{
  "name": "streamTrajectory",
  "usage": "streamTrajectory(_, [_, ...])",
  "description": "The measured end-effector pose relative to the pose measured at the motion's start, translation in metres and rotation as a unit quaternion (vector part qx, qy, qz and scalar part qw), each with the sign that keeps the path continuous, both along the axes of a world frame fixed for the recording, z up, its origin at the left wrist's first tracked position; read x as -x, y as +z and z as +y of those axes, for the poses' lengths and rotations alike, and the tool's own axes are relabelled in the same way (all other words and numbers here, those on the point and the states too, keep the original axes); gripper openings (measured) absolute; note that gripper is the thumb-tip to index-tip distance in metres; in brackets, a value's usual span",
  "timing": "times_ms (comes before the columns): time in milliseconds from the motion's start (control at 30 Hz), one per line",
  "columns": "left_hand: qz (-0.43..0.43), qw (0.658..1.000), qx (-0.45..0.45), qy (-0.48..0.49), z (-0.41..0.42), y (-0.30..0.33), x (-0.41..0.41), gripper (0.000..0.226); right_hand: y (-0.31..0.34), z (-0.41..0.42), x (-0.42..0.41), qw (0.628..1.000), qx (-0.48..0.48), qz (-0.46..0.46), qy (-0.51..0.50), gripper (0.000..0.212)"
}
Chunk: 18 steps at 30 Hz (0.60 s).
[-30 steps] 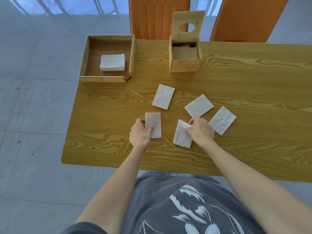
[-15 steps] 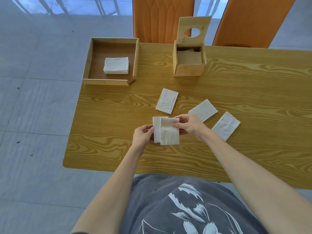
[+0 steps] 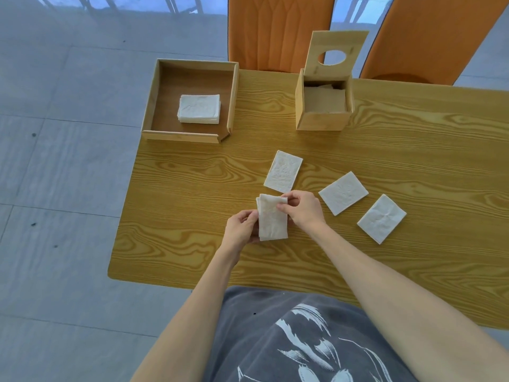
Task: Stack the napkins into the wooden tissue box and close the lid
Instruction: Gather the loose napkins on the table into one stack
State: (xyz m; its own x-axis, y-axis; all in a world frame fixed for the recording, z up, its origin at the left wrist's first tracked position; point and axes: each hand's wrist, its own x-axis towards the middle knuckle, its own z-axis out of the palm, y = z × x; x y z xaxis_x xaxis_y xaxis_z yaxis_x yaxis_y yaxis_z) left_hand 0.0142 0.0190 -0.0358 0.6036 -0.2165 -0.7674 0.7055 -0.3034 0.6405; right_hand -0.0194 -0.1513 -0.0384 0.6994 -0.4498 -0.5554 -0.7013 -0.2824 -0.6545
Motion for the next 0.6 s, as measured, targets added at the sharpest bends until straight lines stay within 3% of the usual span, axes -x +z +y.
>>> streamTrajectory(100, [-0.009,1.000,-0.006,0.004,-0.003,0.000,0.000,0.024,0.006,0.003,-0.002,0.996,0.075,0.016,0.045,0.021])
streamTrajectory(233, [-0.036,0.998,-0.041,-0.006,-0.008,-0.005,0.001,0.032,0.006,-0.002,-0.007,0.993,0.096,0.018,0.064,0.028])
streamTrajectory(433, [-0.069,0.994,-0.079,0.004,-0.004,-0.010,-0.005,0.015,0.008,-0.027,-0.039,0.986,0.168,-0.010,-0.006,0.034])
streamTrajectory(600, [-0.073,0.994,-0.077,0.020,0.003,-0.009,-0.010,0.014,0.007,-0.040,-0.070,0.985,0.165,0.043,-0.017,0.060])
